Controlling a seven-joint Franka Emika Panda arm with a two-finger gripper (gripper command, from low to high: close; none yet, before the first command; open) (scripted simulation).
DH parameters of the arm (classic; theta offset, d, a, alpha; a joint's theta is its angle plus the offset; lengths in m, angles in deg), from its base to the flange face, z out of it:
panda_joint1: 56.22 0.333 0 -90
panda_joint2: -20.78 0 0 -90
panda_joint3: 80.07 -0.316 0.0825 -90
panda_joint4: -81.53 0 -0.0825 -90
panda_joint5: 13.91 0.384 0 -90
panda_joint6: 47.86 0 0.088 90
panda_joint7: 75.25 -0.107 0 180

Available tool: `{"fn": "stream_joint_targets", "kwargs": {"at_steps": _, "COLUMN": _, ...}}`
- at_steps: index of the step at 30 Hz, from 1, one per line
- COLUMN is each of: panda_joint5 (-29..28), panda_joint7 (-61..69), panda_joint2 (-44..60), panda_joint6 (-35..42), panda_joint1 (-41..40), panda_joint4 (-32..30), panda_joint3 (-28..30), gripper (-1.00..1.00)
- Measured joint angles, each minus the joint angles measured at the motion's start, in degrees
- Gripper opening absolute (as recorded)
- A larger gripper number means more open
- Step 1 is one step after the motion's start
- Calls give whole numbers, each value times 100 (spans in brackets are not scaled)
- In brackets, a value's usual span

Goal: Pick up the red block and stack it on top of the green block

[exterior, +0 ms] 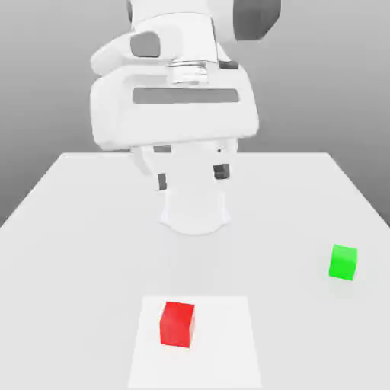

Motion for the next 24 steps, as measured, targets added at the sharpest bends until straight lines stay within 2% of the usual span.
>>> {"fn": "stream_joint_targets", "kwargs": {"at_steps": 7, "panda_joint5": 138, "panda_joint7": 1775, "panda_joint2": 975, "panda_joint6": -533, "panda_joint1": 353, "panda_joint4": -486, "panda_joint3": 401, "gripper": 0}}
{"fn": "stream_joint_targets", "kwargs": {"at_steps": 15, "panda_joint5": 73, "panda_joint7": 3483, "panda_joint2": 2026, "panda_joint6": -1178, "panda_joint1": 311, "panda_joint4": -977, "panda_joint3": 446, "gripper": 0}}
{"fn": "stream_joint_targets", "kwargs": {"at_steps": 18, "panda_joint5": 519, "panda_joint7": 3908, "panda_joint2": 2467, "panda_joint6": -1512, "panda_joint1": 193, "panda_joint4": -927, "panda_joint3": 229, "gripper": 0}}
{"fn": "stream_joint_targets", "kwargs": {"at_steps": 23, "panda_joint5": 1445, "panda_joint7": 4603, "panda_joint2": 3238, "panda_joint6": -2094, "panda_joint1": -343, "panda_joint4": -791, "panda_joint3": -515, "gripper": 0}}
{"fn": "stream_joint_targets", "kwargs": {"at_steps": 24, "panda_joint5": 1545, "panda_joint7": 4677, "panda_joint2": 3331, "panda_joint6": -2167, "panda_joint1": -434, "panda_joint4": -776, "panda_joint3": -629, "gripper": -100}}
